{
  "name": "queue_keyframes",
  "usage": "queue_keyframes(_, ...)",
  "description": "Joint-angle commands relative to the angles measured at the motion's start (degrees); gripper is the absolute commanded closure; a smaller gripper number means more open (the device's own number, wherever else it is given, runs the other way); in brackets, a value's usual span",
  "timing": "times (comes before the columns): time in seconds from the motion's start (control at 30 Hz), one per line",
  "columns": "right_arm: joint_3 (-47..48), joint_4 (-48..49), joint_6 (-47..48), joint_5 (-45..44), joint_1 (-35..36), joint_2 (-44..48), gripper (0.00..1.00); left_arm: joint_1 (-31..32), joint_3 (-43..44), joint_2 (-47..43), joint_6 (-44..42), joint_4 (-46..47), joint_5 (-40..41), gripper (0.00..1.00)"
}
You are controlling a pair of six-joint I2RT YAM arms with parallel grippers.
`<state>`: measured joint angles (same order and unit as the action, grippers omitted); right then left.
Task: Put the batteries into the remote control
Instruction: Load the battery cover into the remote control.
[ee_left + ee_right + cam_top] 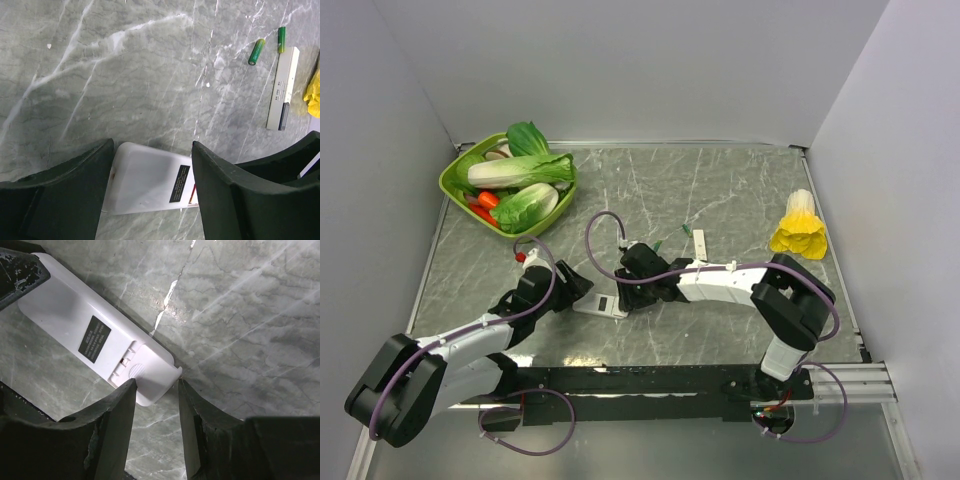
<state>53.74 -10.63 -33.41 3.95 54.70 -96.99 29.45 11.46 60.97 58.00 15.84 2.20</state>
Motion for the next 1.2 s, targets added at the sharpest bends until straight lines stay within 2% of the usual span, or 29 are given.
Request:
queue_keyframes(0.0,2.7,-1.8,0.1,1.0,0.8,-1.8,0.53,0.2,-1.6,1.0,0.2,-3.0,-1.7,0.30)
queue_keyframes(0.53,5.8,-5.2,2.2,2.6,0.9,-4.3,0.55,0.3,-2.1,1.8,0.3,-2.0,-1.8,0.30)
queue_keyframes(0.97,6.2,-6.8,0.3,-1.1,2.6,-2.2,0.56,0.3,-3.3,2.0,2.6,0.1,-2.8,0.30)
queue_keyframes(1.17,5.8,-6.9,1.8,-3.5,2.5,1.1,0.53,0.3,-2.7,-0.5,2.1,-3.1,-1.0,0.23)
